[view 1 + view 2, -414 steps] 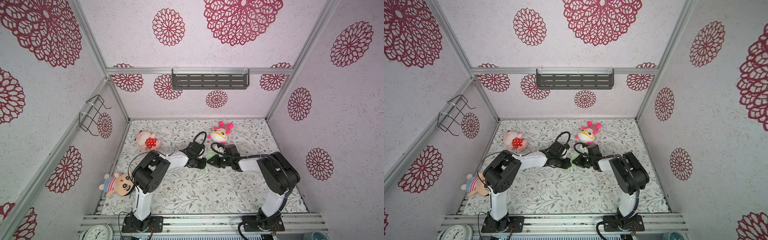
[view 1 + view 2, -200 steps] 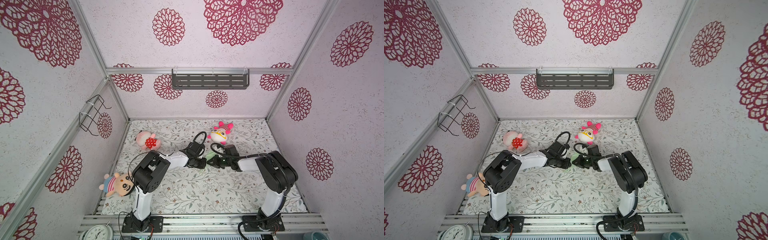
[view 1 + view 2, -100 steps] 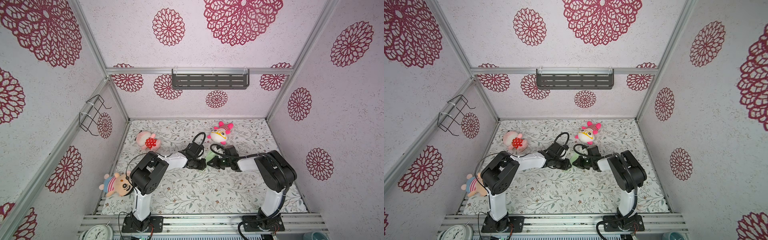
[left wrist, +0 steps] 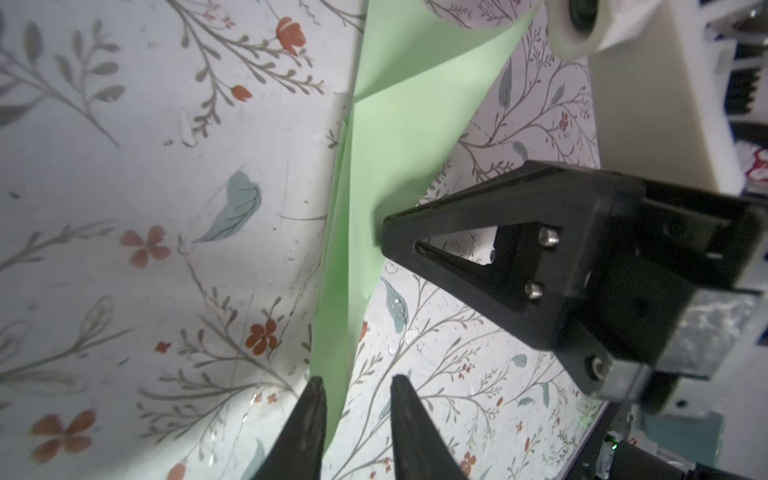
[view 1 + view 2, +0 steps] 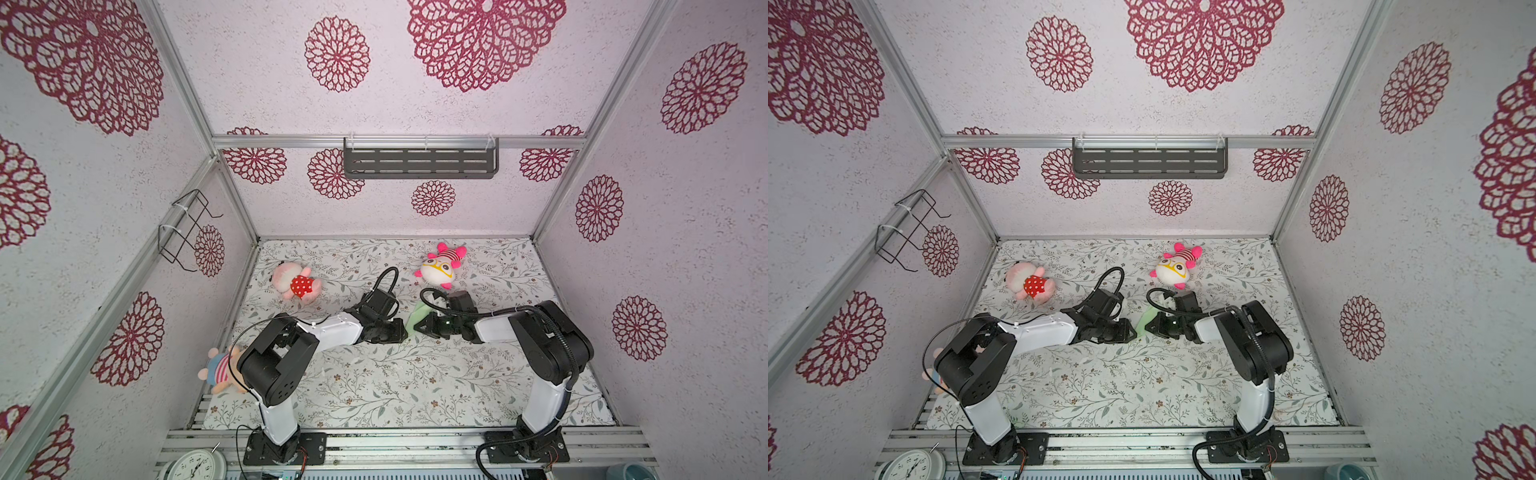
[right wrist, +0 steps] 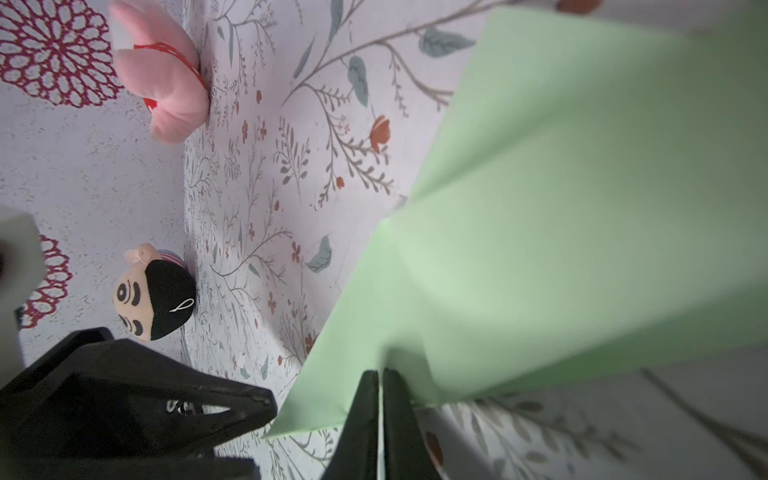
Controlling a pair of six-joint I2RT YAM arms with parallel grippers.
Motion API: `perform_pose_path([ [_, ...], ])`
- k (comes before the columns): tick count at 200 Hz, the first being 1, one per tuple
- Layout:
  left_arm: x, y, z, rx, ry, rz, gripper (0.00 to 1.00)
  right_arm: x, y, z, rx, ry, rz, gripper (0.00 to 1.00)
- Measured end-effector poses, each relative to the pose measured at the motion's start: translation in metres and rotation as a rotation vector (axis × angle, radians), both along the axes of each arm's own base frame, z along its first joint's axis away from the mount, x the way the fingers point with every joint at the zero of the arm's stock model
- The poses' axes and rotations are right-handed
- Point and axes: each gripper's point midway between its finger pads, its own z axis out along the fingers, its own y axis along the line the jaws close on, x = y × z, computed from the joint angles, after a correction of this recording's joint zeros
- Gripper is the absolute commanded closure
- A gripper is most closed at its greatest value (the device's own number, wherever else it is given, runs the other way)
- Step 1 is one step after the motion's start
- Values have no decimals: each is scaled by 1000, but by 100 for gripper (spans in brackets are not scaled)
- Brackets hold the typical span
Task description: Fold a paper plane with a square sheet of paper (pick it up from the middle)
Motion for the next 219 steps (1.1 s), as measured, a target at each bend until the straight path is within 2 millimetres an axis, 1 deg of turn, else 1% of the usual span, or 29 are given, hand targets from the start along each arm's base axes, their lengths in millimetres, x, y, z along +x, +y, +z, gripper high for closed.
perform_pose_path([
  [21,4,0,0,-7,-2,21,81,0,0,0,0,-1,0,90],
  [96,3,2,-10,3,13,31,86,0,0,0,2,-3,0,90],
  [133,2,2,-17,13,28,30,86,0,0,0,2,-3,0,90],
  [173,2,2,-19,15,30,29,86,0,0,0,2,-2,0,90],
  [198,-2,2,-26,31,43,21,87,0,0,0,2,-3,0,90],
  [219,-3,1,-26,36,41,15,87,0,0,0,4,-4,1,90],
])
